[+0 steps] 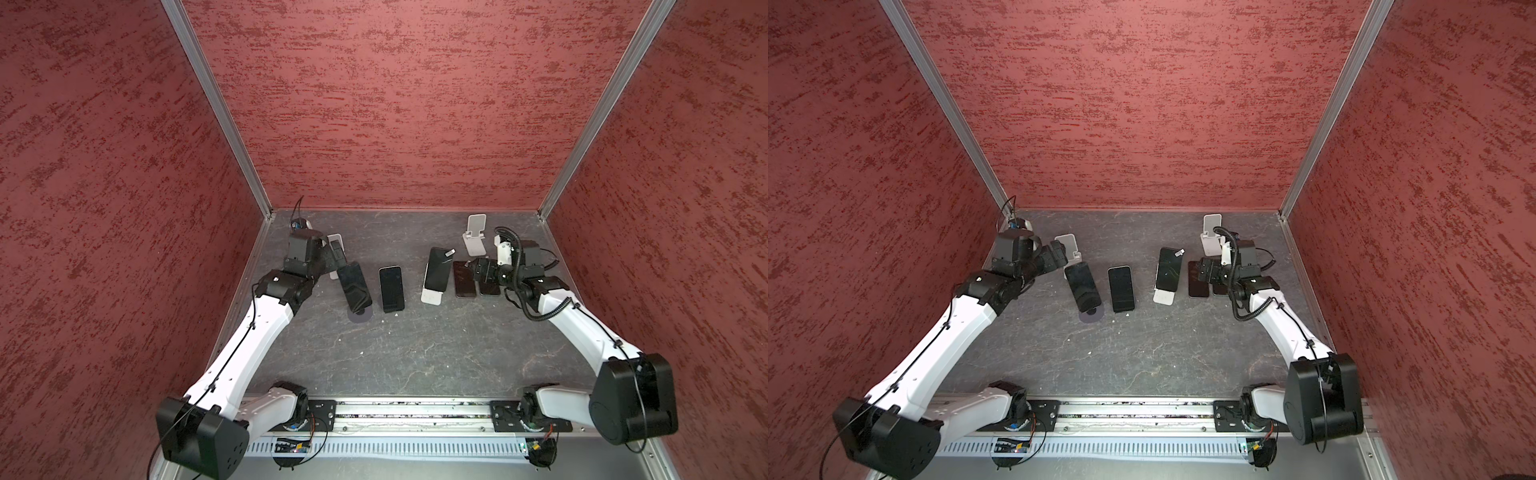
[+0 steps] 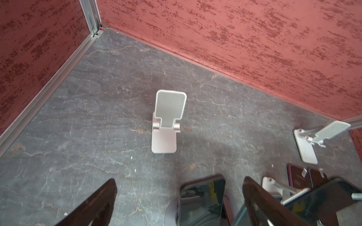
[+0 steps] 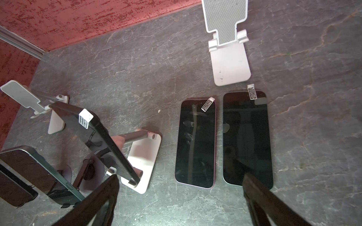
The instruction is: Remove the phone from the phone stand
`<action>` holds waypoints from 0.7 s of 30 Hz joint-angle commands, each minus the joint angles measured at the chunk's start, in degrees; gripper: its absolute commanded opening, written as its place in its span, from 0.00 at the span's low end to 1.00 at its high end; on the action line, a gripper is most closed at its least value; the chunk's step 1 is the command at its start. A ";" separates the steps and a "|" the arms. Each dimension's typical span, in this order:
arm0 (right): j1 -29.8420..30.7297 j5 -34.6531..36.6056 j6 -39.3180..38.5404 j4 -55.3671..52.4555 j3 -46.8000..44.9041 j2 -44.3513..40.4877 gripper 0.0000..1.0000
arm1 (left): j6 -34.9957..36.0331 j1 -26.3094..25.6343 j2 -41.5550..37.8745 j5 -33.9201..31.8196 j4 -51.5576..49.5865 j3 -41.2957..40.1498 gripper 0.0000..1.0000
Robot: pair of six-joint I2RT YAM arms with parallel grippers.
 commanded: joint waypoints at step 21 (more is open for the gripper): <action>10.97 9.80 5.95 -5.08 4.54 -0.90 0.99 | -1.74 -19.00 -10.53 9.50 4.49 -10.97 1.00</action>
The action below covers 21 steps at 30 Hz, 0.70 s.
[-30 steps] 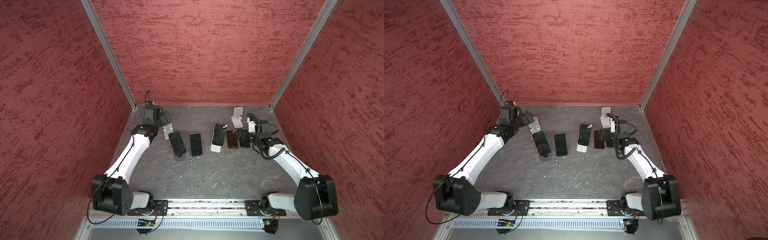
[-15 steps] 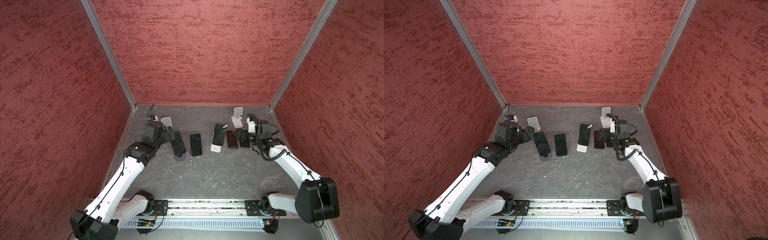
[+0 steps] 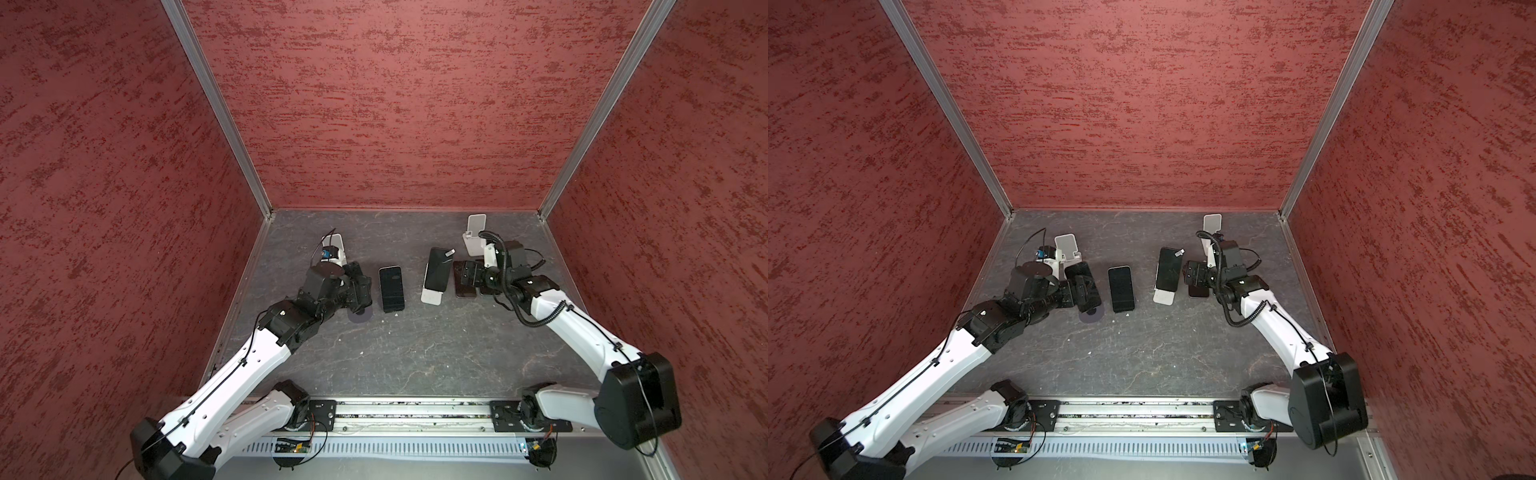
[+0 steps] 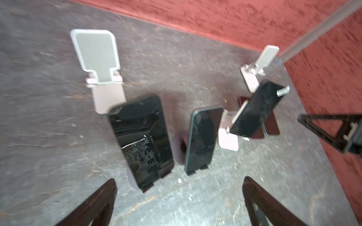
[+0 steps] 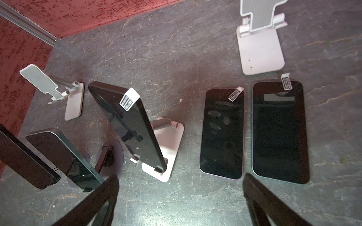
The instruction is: Remove the phone from the phone stand
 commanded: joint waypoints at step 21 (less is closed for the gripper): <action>15.91 22.44 12.91 2.67 2.99 5.34 0.99 | 0.52 -10.96 0.71 7.43 15.74 -7.42 1.00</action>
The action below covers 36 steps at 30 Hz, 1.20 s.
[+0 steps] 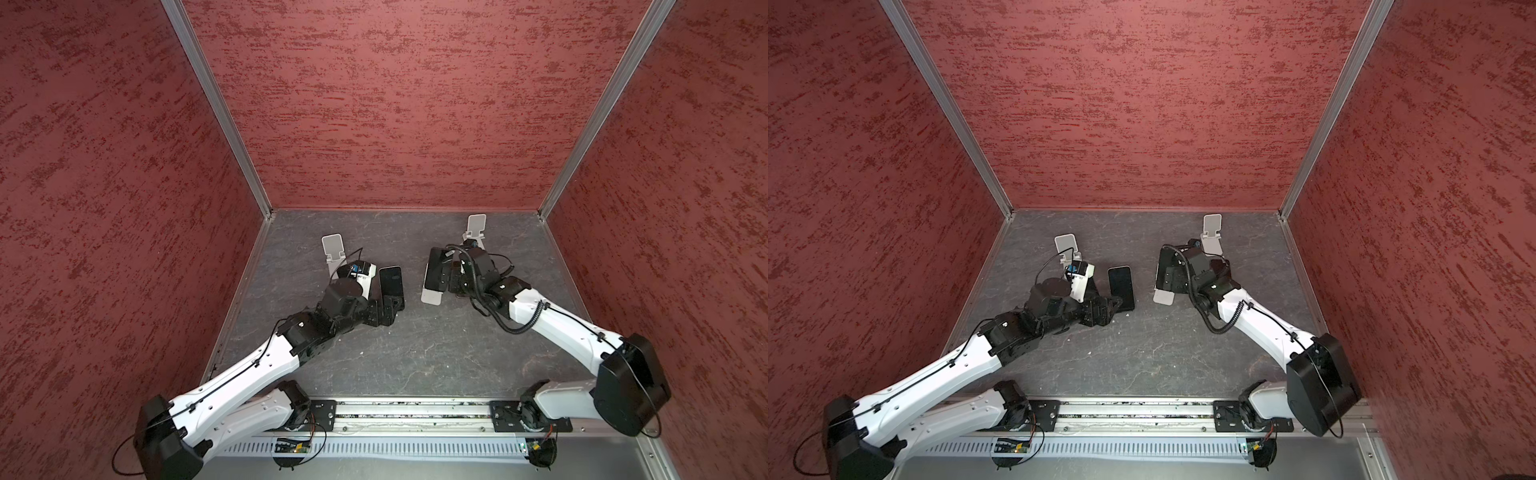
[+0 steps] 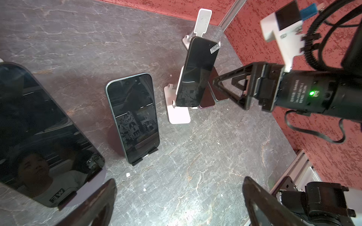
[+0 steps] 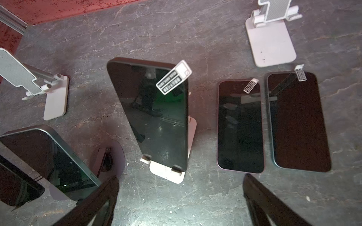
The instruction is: Remove the phone from the phone stand
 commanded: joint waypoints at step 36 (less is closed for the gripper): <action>7.30 14.49 9.27 1.02 9.14 11.96 0.99 | 1.12 -0.64 -0.22 -0.78 8.42 -4.63 1.00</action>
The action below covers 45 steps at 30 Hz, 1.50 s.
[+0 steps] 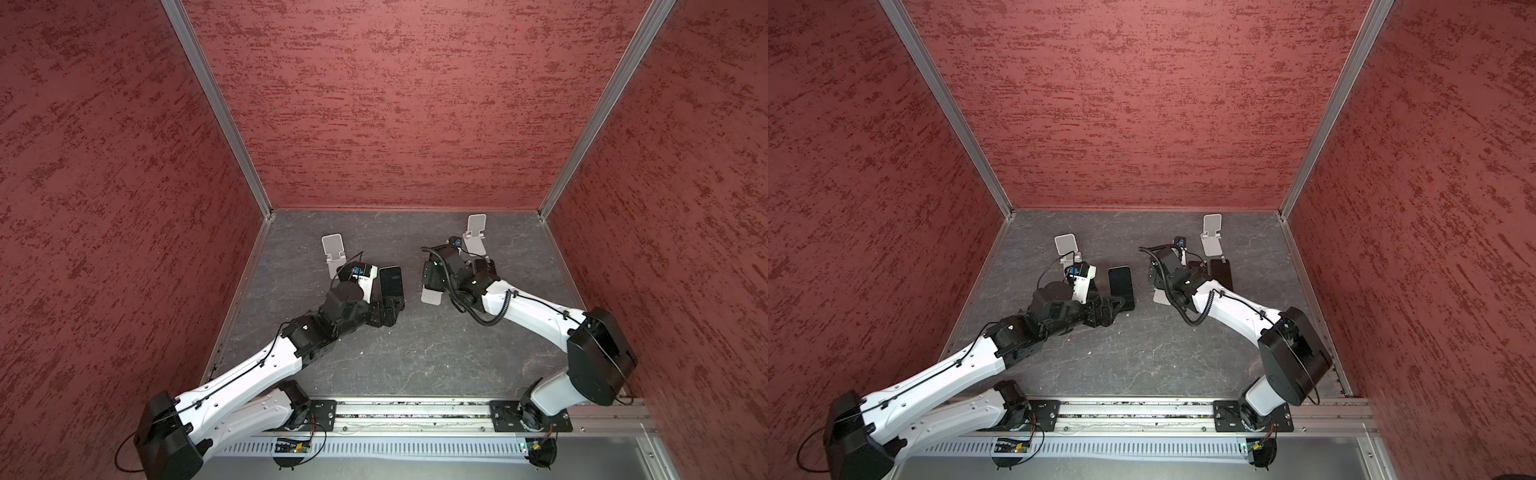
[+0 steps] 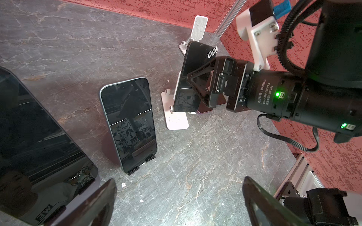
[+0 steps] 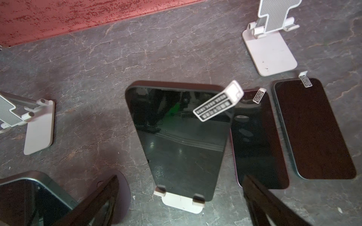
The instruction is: Remove the phone from the phone stand
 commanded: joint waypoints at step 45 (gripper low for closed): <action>1.65 13.07 6.48 6.23 2.68 7.22 0.95 | 3.05 1.75 -1.18 2.62 2.53 -2.90 1.00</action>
